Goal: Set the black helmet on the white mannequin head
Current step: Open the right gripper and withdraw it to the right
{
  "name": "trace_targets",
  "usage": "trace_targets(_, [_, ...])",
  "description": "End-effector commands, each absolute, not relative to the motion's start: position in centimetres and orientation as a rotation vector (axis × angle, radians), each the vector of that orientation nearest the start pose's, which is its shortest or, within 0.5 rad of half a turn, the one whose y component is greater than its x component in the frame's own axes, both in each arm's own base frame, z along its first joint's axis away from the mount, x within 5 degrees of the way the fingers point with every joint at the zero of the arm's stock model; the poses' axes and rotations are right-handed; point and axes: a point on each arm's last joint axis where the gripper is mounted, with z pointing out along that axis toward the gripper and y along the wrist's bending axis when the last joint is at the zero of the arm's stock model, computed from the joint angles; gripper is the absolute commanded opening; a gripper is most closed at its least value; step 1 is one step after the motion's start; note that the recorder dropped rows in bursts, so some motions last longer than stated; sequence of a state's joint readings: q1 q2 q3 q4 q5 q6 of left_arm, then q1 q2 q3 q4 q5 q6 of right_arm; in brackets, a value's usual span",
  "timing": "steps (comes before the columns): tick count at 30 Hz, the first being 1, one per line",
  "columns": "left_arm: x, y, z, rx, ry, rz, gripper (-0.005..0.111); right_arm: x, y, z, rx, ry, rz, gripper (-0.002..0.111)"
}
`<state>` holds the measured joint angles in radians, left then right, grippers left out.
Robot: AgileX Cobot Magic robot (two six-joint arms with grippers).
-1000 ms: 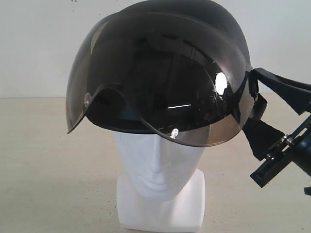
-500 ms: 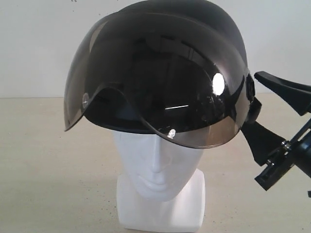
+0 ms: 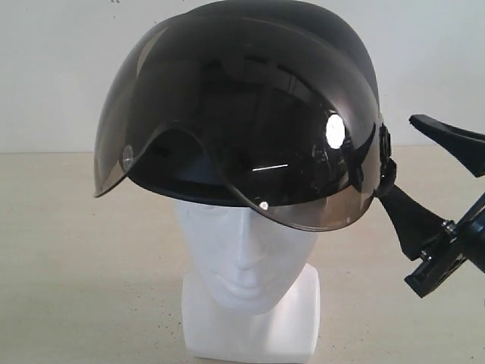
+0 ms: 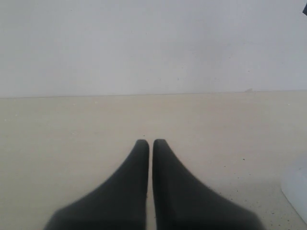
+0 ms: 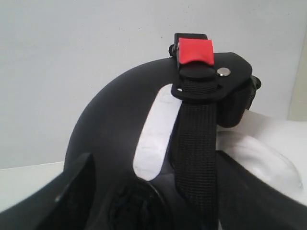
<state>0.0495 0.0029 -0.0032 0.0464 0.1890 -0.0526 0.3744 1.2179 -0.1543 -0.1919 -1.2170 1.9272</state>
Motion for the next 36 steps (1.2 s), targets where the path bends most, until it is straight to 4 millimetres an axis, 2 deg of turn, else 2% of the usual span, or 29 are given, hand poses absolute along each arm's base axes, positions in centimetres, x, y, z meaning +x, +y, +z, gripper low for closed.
trace_targets(1, [5.6,0.3,19.7,-0.055,1.664,0.036,0.004,15.8,7.3,22.8,1.008,1.266,1.926,0.065])
trace_targets(4, [5.6,0.3,19.7,-0.055,1.664,0.036,0.004,13.5,5.9,21.1,1.082,1.253,1.877,0.065])
trace_targets(11, [5.6,0.3,19.7,-0.055,1.664,0.036,0.004,12.3,5.2,22.8,0.915,1.167,1.835,0.065])
trace_targets(18, [5.6,0.3,19.7,-0.055,1.664,0.036,0.004,12.0,4.2,23.7,0.852,1.06,1.735,0.064])
trace_targets(20, [5.6,0.3,19.7,-0.055,1.664,0.036,0.004,11.7,4.0,24.0,0.835,1.034,1.738,0.06])
trace_targets(22, [5.6,0.3,19.7,-0.055,1.664,0.036,0.004,11.4,3.8,24.4,0.768,1.019,1.674,0.05])
trace_targets(25, [5.6,0.3,19.7,-0.055,1.664,0.036,0.004,11.4,3.8,26.1,0.629,0.969,1.568,0.034])
trace_targets(27, [5.6,0.3,19.7,-0.055,1.664,0.036,0.004,11.5,3.8,27.6,0.548,0.925,1.509,0.029])
trace_targets(31, [5.6,0.3,19.7,-0.055,1.664,0.036,0.004,12.0,4.2,31.5,0.412,0.829,1.448,0.029])
trace_targets(36, [5.6,0.3,19.7,-0.055,1.664,0.036,0.004,13.8,5.6,36.3,0.288,0.979,1.267,0.029])
